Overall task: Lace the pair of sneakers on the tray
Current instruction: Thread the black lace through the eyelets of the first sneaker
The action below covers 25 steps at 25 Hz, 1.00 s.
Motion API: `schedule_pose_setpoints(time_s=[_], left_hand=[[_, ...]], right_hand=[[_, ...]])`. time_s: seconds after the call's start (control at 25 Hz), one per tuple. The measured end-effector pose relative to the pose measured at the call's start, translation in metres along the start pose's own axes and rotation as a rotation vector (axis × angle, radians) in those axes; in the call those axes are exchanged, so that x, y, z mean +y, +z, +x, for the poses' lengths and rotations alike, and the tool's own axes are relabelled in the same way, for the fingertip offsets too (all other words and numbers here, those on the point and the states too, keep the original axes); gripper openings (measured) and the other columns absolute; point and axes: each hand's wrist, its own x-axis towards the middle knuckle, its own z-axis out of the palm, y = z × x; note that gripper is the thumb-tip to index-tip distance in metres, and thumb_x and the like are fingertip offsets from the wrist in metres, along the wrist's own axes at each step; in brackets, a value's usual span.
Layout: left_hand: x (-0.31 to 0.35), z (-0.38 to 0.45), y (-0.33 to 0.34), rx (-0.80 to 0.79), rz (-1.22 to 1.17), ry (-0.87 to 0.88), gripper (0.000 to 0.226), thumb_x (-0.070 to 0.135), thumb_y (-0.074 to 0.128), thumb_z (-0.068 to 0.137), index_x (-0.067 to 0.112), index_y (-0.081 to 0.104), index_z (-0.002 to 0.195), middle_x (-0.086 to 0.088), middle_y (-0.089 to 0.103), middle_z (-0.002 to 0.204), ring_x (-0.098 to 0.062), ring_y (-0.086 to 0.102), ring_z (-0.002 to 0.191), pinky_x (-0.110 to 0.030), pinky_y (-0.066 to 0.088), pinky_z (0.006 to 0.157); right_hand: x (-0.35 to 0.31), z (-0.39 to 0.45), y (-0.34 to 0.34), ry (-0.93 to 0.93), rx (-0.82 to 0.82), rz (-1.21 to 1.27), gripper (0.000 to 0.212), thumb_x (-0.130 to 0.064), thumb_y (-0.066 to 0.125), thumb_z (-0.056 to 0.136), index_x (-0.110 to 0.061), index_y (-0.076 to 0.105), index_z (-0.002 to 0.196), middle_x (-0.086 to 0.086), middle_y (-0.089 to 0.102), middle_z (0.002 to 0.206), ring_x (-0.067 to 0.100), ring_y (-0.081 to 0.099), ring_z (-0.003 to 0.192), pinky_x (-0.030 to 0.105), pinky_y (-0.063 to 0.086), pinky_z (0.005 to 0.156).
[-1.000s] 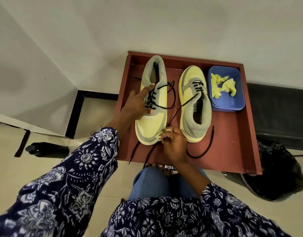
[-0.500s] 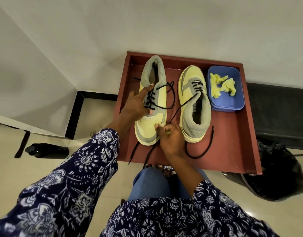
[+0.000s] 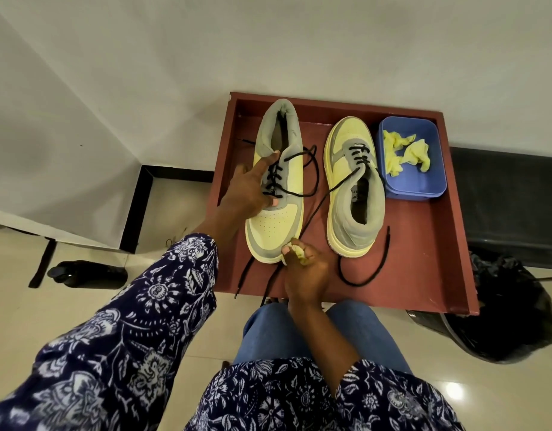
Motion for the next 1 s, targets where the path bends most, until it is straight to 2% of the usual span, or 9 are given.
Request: schedule_pose_setpoints(time_s=[0.12,0.28,0.36,0.48,0.6,0.72,0.8,0.88,1.0], left_hand=[[0.0,0.0,0.001,0.003,-0.006,0.0,0.085,0.014,0.071,0.079,0.042,0.021,0.141,-0.012,0.032,0.132,-0.03,0.04,0.12,-0.039,0.037,0.103],[-0.002,0.001,0.0,0.001,-0.016,0.0,0.086,0.013,0.072,0.078,0.043,0.022,0.141,-0.012,0.032,0.132,-0.03,0.04,0.119,-0.04,0.039,0.1],[-0.002,0.001,0.0,-0.002,-0.015,0.003,0.086,0.013,0.072,0.078,0.043,0.022,0.141,-0.012,0.032,0.132,-0.03,0.041,0.119,-0.039,0.039,0.1],[-0.002,0.002,0.0,0.001,-0.014,0.008,0.085,0.013,0.072,0.078,0.042,0.022,0.141,-0.012,0.032,0.133,-0.03,0.04,0.12,-0.039,0.038,0.101],[-0.003,0.002,0.0,0.001,-0.016,0.004,0.086,0.013,0.072,0.078,0.043,0.022,0.141,-0.012,0.031,0.133,-0.03,0.04,0.119,-0.04,0.041,0.099],[-0.004,0.003,0.0,0.007,-0.029,-0.006,0.087,0.014,0.073,0.076,0.045,0.023,0.14,-0.011,0.031,0.133,-0.03,0.04,0.118,-0.042,0.042,0.098],[-0.005,0.004,0.0,0.003,-0.044,-0.011,0.087,0.014,0.074,0.076,0.045,0.023,0.139,-0.011,0.031,0.132,-0.03,0.04,0.117,-0.042,0.043,0.097],[-0.006,0.004,-0.001,-0.001,-0.043,-0.012,0.087,0.015,0.074,0.075,0.046,0.023,0.139,-0.011,0.03,0.133,-0.029,0.04,0.117,-0.043,0.043,0.097],[-0.007,0.005,-0.002,-0.017,-0.046,-0.014,0.088,0.016,0.074,0.075,0.046,0.022,0.139,-0.011,0.03,0.133,-0.026,0.04,0.112,-0.043,0.046,0.093]], right_hand=[[-0.007,-0.011,-0.003,-0.11,-0.063,-0.053,0.015,0.001,0.059,0.086,0.002,0.067,0.099,-0.002,0.058,0.09,-0.005,0.058,0.079,0.006,0.046,0.073],[-0.01,-0.017,-0.003,-0.344,-0.081,-0.215,0.019,0.002,0.059,0.085,-0.001,0.071,0.099,0.004,0.06,0.091,0.009,0.057,0.083,-0.002,0.04,0.076],[-0.014,0.0,-0.002,-0.261,-0.066,-0.199,0.02,0.0,0.061,0.083,-0.006,0.072,0.099,0.005,0.066,0.096,0.013,0.062,0.088,0.006,0.046,0.082],[-0.027,0.037,-0.003,-0.092,-0.038,-0.176,0.017,-0.005,0.064,0.081,-0.011,0.074,0.093,0.006,0.072,0.099,0.02,0.067,0.09,0.034,0.052,0.088],[-0.037,0.052,-0.003,-0.041,-0.077,-0.123,0.016,-0.006,0.066,0.081,-0.009,0.073,0.095,0.009,0.073,0.098,0.018,0.067,0.086,0.033,0.053,0.088],[-0.028,0.034,-0.005,-0.168,-0.068,-0.244,0.023,-0.003,0.062,0.083,-0.011,0.071,0.102,0.009,0.069,0.103,0.023,0.066,0.092,0.034,0.052,0.088],[-0.017,0.006,-0.005,-0.308,-0.082,-0.362,0.029,0.003,0.056,0.084,-0.009,0.069,0.107,0.012,0.064,0.106,0.023,0.061,0.097,0.031,0.048,0.089],[-0.011,-0.02,-0.002,-0.416,-0.1,-0.38,0.03,0.003,0.05,0.085,-0.003,0.067,0.109,0.011,0.061,0.1,0.016,0.055,0.091,0.02,0.046,0.084],[-0.009,-0.024,-0.002,-0.326,-0.134,-0.269,0.031,0.008,0.049,0.086,-0.003,0.067,0.108,0.001,0.055,0.095,0.012,0.054,0.089,0.0,0.04,0.079]])
